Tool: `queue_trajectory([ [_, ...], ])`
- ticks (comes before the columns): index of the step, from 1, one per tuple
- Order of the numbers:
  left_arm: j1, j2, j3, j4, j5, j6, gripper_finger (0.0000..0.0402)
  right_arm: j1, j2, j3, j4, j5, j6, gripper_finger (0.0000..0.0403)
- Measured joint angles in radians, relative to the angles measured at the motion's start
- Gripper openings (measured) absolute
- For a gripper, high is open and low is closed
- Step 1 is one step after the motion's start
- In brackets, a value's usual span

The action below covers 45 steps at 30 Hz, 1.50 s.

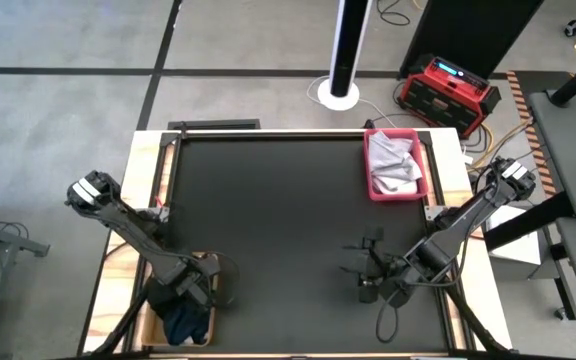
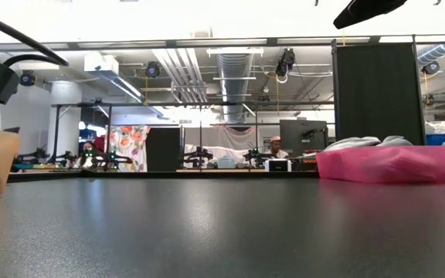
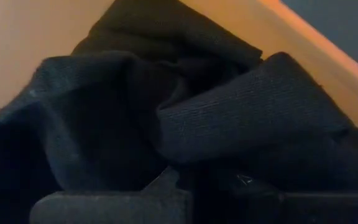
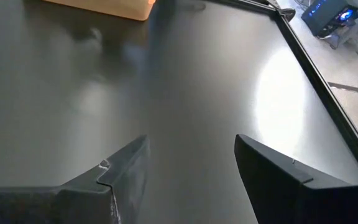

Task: Sort towels by color in basket
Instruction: Put the black kitchen towel into the orange bin

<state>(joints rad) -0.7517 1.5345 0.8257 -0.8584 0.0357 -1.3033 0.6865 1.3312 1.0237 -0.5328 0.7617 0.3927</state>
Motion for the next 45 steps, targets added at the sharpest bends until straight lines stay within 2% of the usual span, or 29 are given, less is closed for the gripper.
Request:
queue_trajectory([
  [8, 0.0, 0.0, 0.01, -0.008, -0.023, -0.026, 0.0, 0.0, 0.0, 0.0, 0.0, 0.0, 0.0, 0.0228],
  [14, 0.0, 0.0, 0.099, -0.071, -0.03, 0.001, 0.0, 0.0, 0.0, 0.0, 0.0, 0.0, -0.001, 0.0235],
  [25, 0.0, 0.0, 0.282, -0.354, -0.077, 0.045, 0.0, 0.0, 0.0, 0.0, 0.0, 0.0, -0.003, 0.023],
  [33, -0.051, 0.001, 0.414, -0.533, -0.045, -0.051, 0.0, 0.0, 0.0, 0.0, 0.0, 0.0, -0.001, 0.0228],
  [36, -0.082, 0.0, 0.421, -0.566, -0.039, -0.114, 0.0, 0.0, 0.0, 0.0, 0.0, 0.0, 0.0, 0.0233],
  [41, -0.13, -0.004, 0.377, -0.558, 0.068, -0.21, 0.0, 0.0, 0.0, 0.0, 0.0, 0.001, 0.0, 0.0238],
  [45, -0.158, -0.007, 0.324, -0.52, 0.106, -0.253, 0.0, 0.0, 0.0, -0.001, 0.016, 0.001, -0.002, 0.0236],
])
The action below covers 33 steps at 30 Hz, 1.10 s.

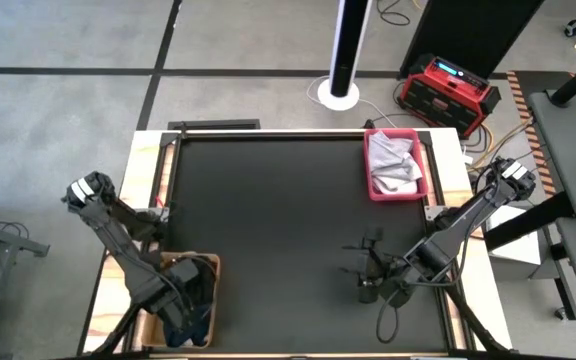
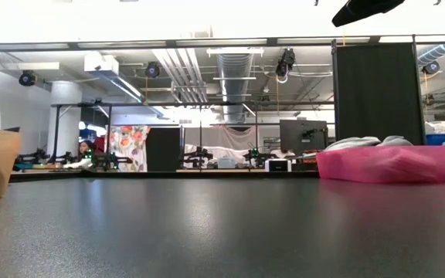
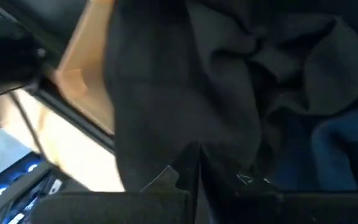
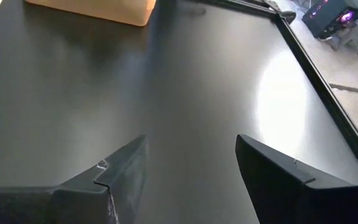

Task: Sort towels by color in basket
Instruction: Put the black kitchen towel into the orange bin

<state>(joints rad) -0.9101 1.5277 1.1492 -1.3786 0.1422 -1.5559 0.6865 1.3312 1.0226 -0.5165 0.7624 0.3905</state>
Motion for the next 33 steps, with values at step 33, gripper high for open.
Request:
queue_trajectory([
  [33, -0.021, -0.003, -0.14, 0.251, -0.032, -0.087, 0.0, 0.0, 0.0, -0.012, 0.052, 0.023, 0.002, 0.0229],
])
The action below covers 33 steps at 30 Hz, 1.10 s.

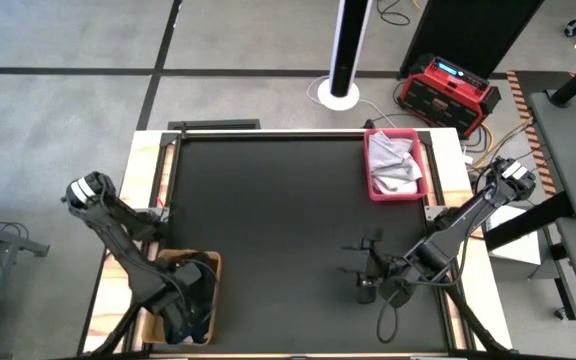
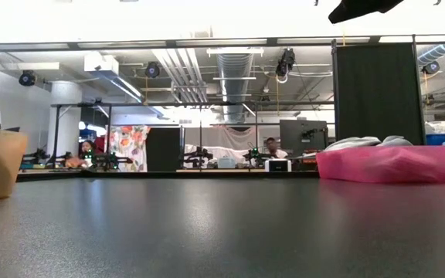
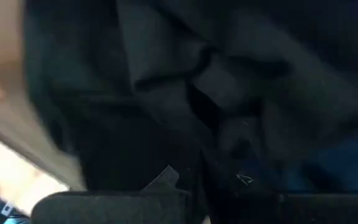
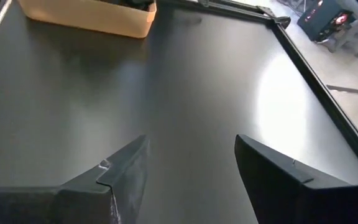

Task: Sort towels by color in basket
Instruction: Put the black kitchen towel into the orange bin

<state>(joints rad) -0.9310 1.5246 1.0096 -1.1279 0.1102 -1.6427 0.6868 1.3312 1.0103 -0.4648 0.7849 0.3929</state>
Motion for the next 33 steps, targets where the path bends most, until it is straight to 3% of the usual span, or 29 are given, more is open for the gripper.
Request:
queue_trajectory([
  [5, -0.004, 0.0, 0.113, -0.141, -0.007, -0.013, 0.0, 0.0, 0.0, 0.0, 0.011, 0.001, -0.001, 0.0233],
  [9, -0.015, -0.001, 0.136, -0.19, 0.004, -0.041, 0.0, 0.0, 0.0, 0.0, 0.013, 0.001, -0.001, 0.0229],
  [22, -0.037, 0.049, 0.067, -0.168, 0.1, -0.136, 0.0, 0.0, 0.0, 0.0, 0.029, 0.001, -0.004, 0.0232],
  [33, -0.037, 0.134, 0.057, 0.031, 0.091, -0.103, 0.0, 0.0, 0.0, 0.0, 0.037, 0.003, -0.003, 0.0224],
])
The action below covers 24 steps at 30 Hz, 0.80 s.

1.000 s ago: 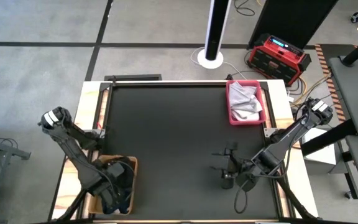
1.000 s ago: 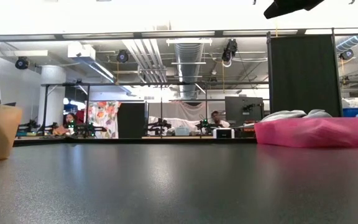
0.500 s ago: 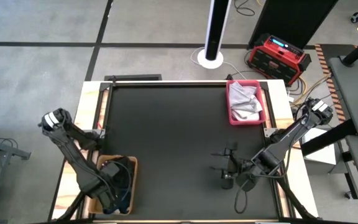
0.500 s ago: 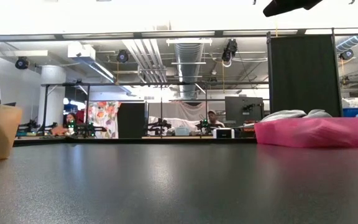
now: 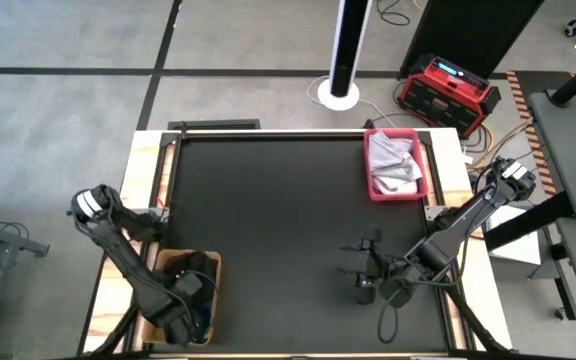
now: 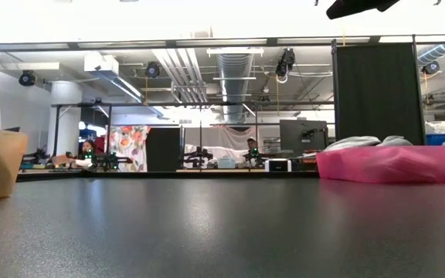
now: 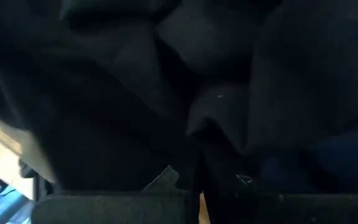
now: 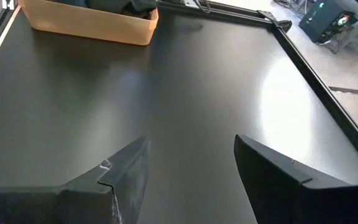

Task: Sort towels by color in basket
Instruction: Put the black kitchen towel into the orange bin

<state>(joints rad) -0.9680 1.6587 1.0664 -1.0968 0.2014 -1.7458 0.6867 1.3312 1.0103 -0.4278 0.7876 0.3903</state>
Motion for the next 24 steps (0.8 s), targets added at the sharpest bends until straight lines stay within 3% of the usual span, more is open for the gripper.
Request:
queue_trajectory([
  [10, 0.0, -0.006, 0.009, -0.02, -0.002, 0.005, 0.0, 0.0, 0.0, 0.0, 0.0, 0.0, -0.001, 0.023],
  [21, 0.0, -0.022, 0.151, -0.105, -0.015, 0.015, 0.0, -0.001, 0.0, 0.0, 0.001, 0.001, 0.003, 0.0225],
  [24, 0.0, -0.023, 0.198, -0.15, -0.161, 0.094, 0.0, -0.004, 0.0, 0.0, 0.015, 0.001, 0.002, 0.0218],
])
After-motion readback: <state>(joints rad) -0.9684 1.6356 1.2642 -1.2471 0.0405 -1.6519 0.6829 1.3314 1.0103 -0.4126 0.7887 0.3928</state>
